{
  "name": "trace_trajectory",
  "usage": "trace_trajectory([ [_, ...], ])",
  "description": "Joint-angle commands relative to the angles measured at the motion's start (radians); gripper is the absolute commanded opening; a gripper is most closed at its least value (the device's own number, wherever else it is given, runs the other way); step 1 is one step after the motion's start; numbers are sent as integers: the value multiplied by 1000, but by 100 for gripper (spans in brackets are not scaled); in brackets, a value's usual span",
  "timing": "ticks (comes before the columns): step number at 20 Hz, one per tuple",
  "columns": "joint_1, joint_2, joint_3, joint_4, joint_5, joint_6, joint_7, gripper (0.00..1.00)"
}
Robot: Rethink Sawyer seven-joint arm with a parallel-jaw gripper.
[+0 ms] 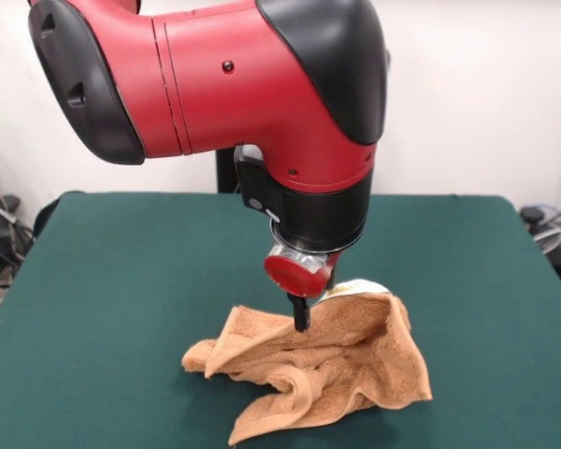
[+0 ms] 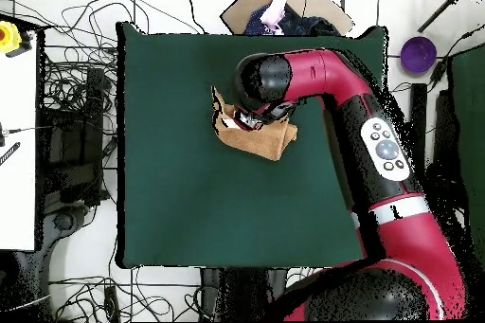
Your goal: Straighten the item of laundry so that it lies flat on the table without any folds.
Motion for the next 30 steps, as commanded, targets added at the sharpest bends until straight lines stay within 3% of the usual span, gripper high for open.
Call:
trace_trajectory([
  [1, 13, -14, -57, 29, -23, 101, -176, 100],
  [8, 12, 14, -46, 45, -19, 75, -178, 100],
  [30, -37, 94, 74, 135, 56, 42, -359, 100],
])
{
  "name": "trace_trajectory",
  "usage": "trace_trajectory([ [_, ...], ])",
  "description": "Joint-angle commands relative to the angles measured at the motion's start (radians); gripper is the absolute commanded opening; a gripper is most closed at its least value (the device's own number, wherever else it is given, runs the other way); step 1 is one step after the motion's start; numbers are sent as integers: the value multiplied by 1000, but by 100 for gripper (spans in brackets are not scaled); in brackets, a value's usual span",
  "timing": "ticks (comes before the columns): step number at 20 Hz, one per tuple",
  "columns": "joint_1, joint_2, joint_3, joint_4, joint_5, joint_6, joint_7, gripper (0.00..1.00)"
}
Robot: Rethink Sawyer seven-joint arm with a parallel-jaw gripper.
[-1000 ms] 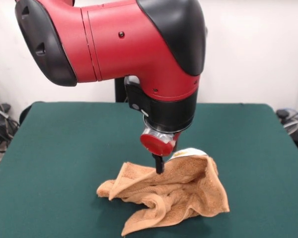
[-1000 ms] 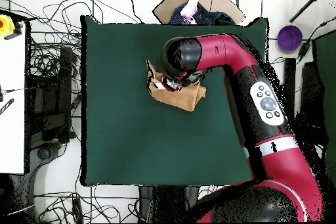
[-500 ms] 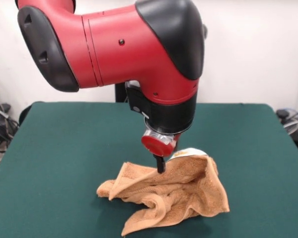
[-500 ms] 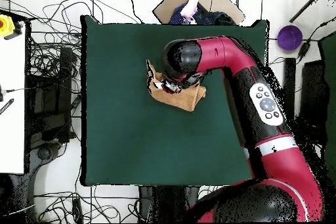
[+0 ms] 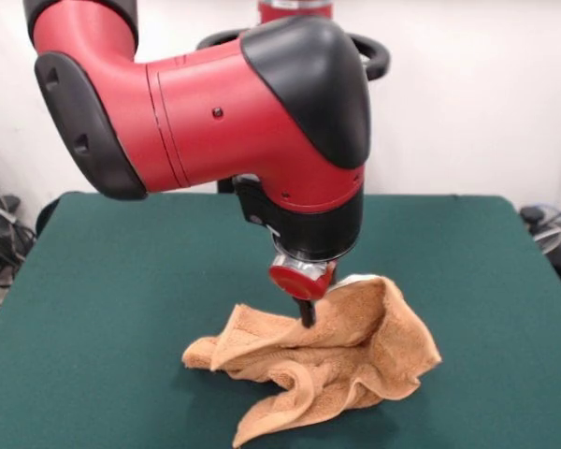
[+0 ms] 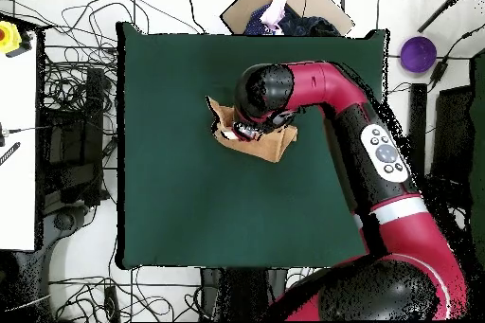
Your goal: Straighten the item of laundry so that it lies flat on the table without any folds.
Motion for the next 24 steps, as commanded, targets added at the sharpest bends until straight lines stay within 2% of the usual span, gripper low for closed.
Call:
trace_trajectory([
  [1, -7, 46, 67, 98, 45, 24, -294, 100],
  [8, -15, 39, 95, 121, 110, -22, -299, 100],
  [13, -32, 68, 121, 138, 126, -86, -319, 100],
  [14, -37, 73, 127, 141, 128, -90, -323, 0],
  [24, -36, 63, 140, 154, 108, -118, -303, 0],
])
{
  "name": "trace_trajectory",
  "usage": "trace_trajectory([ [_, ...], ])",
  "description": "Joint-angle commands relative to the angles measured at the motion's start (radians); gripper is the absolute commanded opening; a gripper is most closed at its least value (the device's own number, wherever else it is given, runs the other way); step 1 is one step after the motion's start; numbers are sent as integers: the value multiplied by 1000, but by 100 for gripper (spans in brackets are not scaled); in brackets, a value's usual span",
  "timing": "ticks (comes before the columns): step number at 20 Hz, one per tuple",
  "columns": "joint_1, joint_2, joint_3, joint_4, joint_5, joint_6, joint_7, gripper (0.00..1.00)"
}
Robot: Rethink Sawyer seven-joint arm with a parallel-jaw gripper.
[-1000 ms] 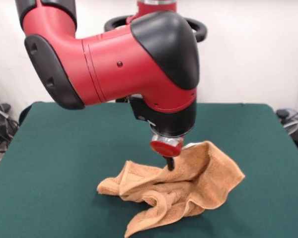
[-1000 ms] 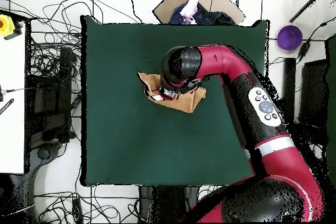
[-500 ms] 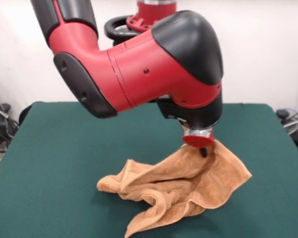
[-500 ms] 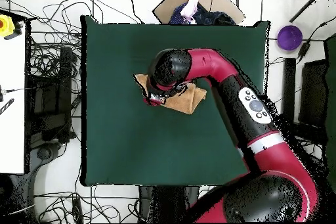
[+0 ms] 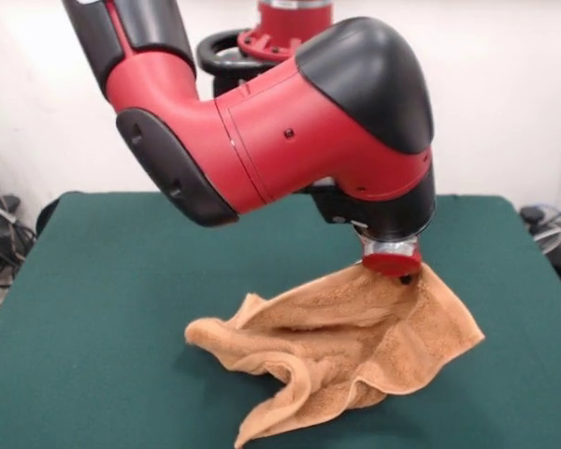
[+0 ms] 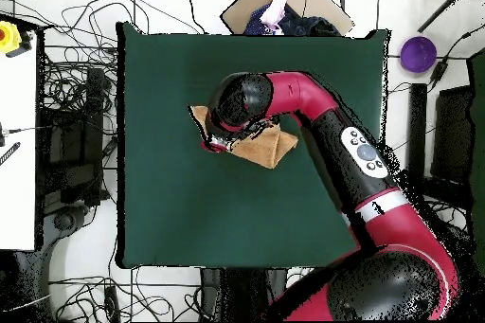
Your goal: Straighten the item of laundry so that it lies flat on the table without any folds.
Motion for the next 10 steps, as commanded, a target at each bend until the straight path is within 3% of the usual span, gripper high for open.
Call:
trace_trajectory([
  [1, -14, 5, 37, 52, -4, -88, -133, 0],
  [4, -7, -47, 4, 83, -25, -66, -91, 0],
  [6, -10, -131, -32, 157, -33, -48, -3, 0],
  [10, -27, -305, -70, 393, -34, -135, 195, 0],
])
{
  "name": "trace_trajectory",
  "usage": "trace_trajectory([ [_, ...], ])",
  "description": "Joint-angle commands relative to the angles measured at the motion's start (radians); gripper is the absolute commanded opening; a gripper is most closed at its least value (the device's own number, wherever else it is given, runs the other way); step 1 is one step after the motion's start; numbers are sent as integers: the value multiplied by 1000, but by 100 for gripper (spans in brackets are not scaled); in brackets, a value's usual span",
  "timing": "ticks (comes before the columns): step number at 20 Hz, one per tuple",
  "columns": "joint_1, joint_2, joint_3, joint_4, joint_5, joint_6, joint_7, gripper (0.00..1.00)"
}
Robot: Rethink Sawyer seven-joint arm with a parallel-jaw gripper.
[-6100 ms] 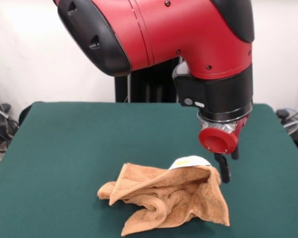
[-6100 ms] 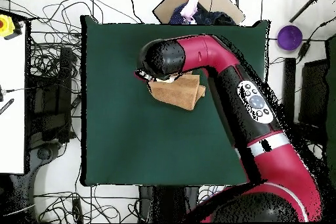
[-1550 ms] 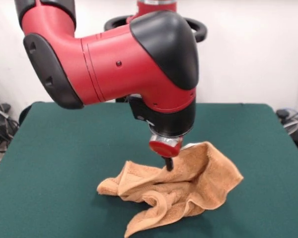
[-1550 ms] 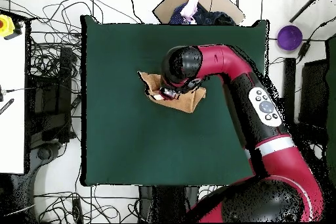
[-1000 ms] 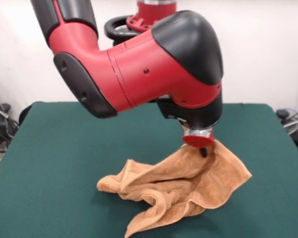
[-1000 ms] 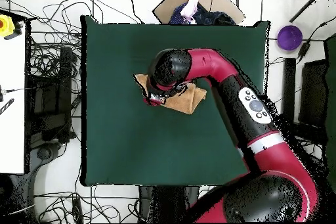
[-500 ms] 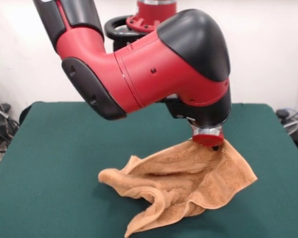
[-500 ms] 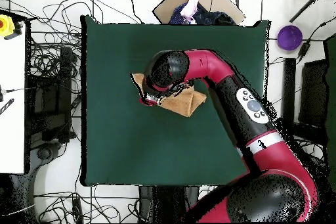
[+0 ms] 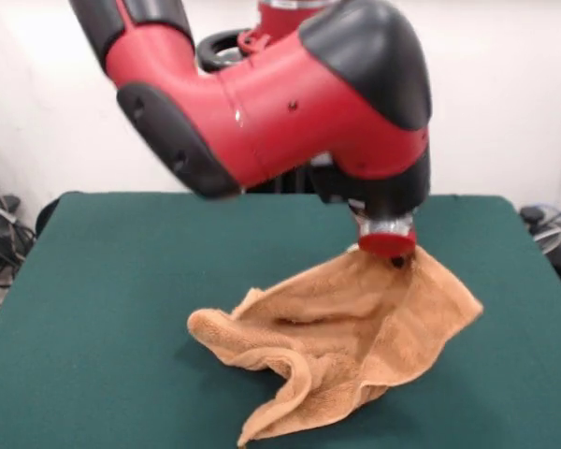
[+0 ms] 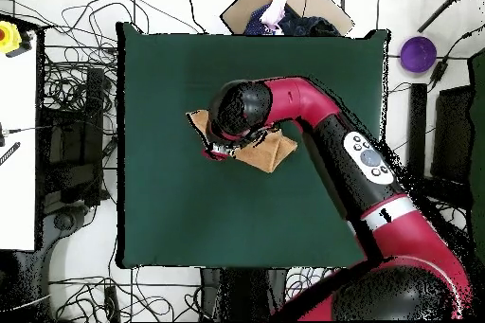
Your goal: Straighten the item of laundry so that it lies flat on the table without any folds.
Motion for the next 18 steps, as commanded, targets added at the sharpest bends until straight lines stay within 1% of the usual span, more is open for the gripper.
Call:
trace_trajectory([
  [1, -13, -271, -74, 356, -32, -153, 237, 0],
  [4, -9, -342, -105, 470, -27, -260, 347, 0],
  [8, 30, -383, -150, 563, -45, -406, 429, 0],
  [12, 102, -361, -233, 587, -91, -563, 478, 0],
  [18, 209, -325, -375, 573, -125, -752, 524, 0],
])
